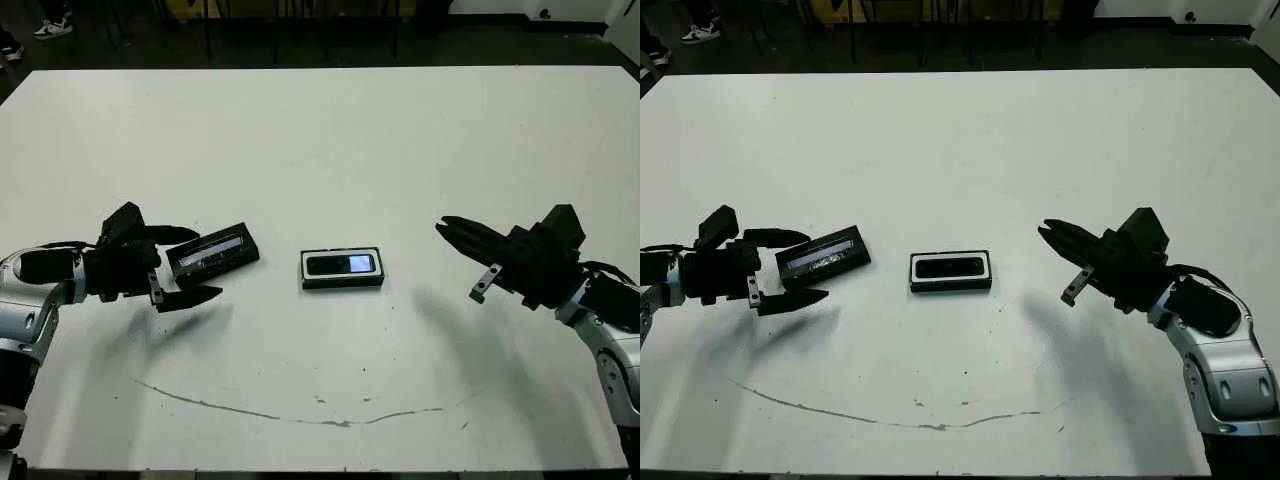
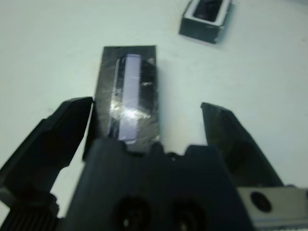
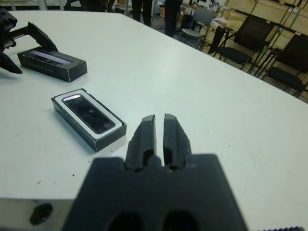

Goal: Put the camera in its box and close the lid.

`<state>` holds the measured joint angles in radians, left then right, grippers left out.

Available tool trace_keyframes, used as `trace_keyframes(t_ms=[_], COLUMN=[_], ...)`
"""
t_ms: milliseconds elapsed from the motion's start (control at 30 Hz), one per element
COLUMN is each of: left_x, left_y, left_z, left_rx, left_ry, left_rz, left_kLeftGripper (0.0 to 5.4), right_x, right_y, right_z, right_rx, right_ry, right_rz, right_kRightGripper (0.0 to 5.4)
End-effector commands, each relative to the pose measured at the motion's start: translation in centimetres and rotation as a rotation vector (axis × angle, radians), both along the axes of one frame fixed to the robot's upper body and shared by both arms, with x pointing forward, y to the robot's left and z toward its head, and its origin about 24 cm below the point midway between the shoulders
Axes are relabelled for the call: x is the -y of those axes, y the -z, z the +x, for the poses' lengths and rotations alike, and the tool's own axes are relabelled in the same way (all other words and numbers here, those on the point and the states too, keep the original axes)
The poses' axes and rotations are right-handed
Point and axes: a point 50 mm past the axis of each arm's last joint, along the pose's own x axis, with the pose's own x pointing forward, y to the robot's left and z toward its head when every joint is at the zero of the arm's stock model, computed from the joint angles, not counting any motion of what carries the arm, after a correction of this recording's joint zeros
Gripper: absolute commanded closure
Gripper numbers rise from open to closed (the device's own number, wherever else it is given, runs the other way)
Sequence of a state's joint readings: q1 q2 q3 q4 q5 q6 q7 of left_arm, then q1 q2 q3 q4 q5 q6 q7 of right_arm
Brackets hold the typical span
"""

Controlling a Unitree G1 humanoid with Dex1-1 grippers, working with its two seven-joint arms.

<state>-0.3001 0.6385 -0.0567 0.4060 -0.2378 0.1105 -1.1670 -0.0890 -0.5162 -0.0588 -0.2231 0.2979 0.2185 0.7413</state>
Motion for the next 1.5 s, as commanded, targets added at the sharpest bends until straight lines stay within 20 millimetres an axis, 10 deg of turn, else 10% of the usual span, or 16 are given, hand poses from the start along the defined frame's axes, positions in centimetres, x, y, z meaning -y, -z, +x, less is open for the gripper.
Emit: trace_keyframes(t_ms=[33, 633, 1500], left_x=[-0.4, 1.4, 5.5], left_y=[1.1, 1.9, -4.8], left_z=[-0.6, -1.3, 0.7], left_rx=[-0.038, -0.001, 0.077], left_ry=[-0.048, -0.077, 0.122], left_rz=[-0.019, -0.095, -0.234], left_kLeftGripper=[0.01, 2.62, 2.64], right_x=[0.3, 0.3, 0.4], right_y=[0.5, 0.5, 0.9], right_z=[-0.2, -0.3, -0.3], right_rx=[-0.032, -0.039, -0.066], right_ry=[0.008, 0.017, 0.024], right_rz=[-0.027, -0.051, -0.055], right_kRightGripper=[5.4, 5.4, 5.4])
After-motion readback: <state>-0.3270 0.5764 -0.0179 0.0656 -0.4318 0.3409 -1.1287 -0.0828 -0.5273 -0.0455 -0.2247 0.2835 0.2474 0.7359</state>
